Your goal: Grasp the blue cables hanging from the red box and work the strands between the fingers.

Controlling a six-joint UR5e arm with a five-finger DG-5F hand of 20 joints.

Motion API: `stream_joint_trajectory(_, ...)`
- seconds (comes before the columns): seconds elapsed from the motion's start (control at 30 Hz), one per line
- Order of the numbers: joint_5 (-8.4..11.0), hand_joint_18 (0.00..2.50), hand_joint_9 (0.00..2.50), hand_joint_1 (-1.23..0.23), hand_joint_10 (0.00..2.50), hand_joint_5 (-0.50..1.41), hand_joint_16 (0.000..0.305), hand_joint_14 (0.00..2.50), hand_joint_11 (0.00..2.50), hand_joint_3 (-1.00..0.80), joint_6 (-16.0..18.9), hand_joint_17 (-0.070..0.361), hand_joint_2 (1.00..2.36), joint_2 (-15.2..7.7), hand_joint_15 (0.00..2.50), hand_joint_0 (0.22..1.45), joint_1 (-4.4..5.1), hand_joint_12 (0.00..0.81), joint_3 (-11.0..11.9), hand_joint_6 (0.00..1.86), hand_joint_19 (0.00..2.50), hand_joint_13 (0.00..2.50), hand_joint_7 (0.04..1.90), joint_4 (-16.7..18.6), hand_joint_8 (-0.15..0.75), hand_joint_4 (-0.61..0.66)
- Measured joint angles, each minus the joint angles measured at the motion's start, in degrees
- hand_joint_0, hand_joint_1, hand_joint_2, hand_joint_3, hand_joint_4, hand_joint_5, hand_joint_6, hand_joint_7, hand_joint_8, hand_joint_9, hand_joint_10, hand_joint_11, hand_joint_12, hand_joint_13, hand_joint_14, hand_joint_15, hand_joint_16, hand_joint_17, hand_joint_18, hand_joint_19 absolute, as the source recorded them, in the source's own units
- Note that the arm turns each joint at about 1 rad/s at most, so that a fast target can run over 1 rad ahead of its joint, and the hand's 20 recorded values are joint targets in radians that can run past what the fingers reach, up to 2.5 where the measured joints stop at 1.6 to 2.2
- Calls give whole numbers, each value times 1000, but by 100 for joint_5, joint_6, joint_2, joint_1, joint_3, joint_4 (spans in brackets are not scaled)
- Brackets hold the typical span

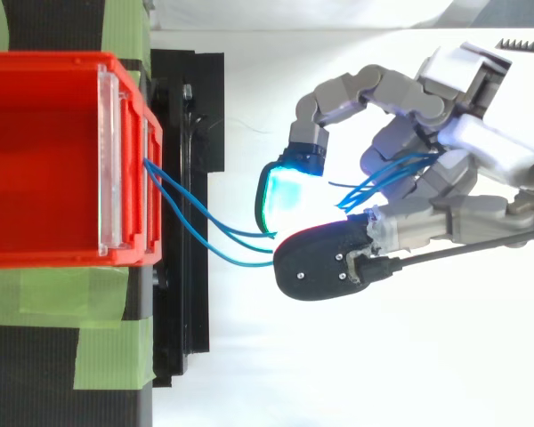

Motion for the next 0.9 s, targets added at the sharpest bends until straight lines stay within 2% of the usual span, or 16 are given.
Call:
stream_joint_trajectory(0.07, 1, 2296, 1749, -648, 2500, -90, 195, 2500, 2500, -316, -7, 146, 1023, 0, 1780, 954, 0, 556, -2, 1030, 713, 1850, 1204, 4, 508, 326)
stream_joint_trajectory(0.1, 1, 2296, 1749, -599, 2500, -36, 195, 2500, 2500, -287, -9, 146, 1024, -1, 1780, 946, 1, 556, -2, 829, 713, 1850, 1243, 6, 508, 338)
stream_joint_trajectory(0.13, 1, 2296, 1749, -544, 2500, 50, 195, 2500, 2500, -276, -10, 146, 1023, -1, 1780, 935, 1, 556, -2, 525, 713, 1850, 1328, 9, 508, 337)
stream_joint_trajectory(0.17, 1, 2296, 1749, -541, 2500, 65, 195, 2500, 2500, -280, -11, 146, 1022, -1, 1780, 937, 1, 556, -2, 477, 713, 1850, 1327, 12, 508, 327)
stream_joint_trajectory(0.2, 1, 2296, 1749, -520, 2500, 150, 195, 2500, 2500, -289, -11, 146, 1023, -1, 1780, 936, 2, 556, -4, 184, 713, 1850, 1409, 18, 508, 326)
stream_joint_trajectory(0.23, 1, 2296, 1749, -505, 2500, 203, 195, 2500, 2500, -325, -12, 146, 1022, -1, 1780, 931, 2, 556, -5, 18, 713, 1850, 1461, 23, 508, 334)
stream_joint_trajectory(0.3, 2, 2296, 1749, -510, 2500, 207, 195, 2500, 2500, -353, -17, 146, 1022, 0, 1780, 922, 1, 556, -5, 2, 713, 1850, 1455, 34, 508, 327)
stream_joint_trajectory(0.43, 10, 2296, 1749, -633, 2500, 191, 195, 2500, 2500, -331, -31, 146, 1022, -1, 1780, 918, 3, 556, -6, 17, 713, 1850, 1479, 41, 508, 261)
stream_joint_trajectory(0.57, 22, 2296, 1749, -669, 2500, 93, 195, 2500, 2500, -341, -39, 146, 1021, -1, 1780, 930, 2, 556, -7, 227, 713, 1850, 1386, 43, 508, 236)
stream_joint_trajectory(0.77, 27, 2296, 1749, -744, 2500, -30, 195, 2500, 2500, -523, -44, 146, 1018, -1, 1780, 923, 2, 556, -7, 399, 713, 1850, 1304, 51, 508, 224)
stream_joint_trajectory(0.87, 28, 2296, 1749, -765, 2500, -72, 195, 2500, 2500, -413, -46, 146, 1021, -1, 1780, 962, 2, 556, -7, 455, 713, 1850, 1272, 55, 508, 216)
stream_joint_trajectory(0.9, 28, 2296, 1749, -766, 2500, -78, 195, 2500, 2500, -402, -47, 146, 1023, -1, 1780, 956, 2, 556, -7, 402, 713, 1850, 1298, 57, 508, 205)
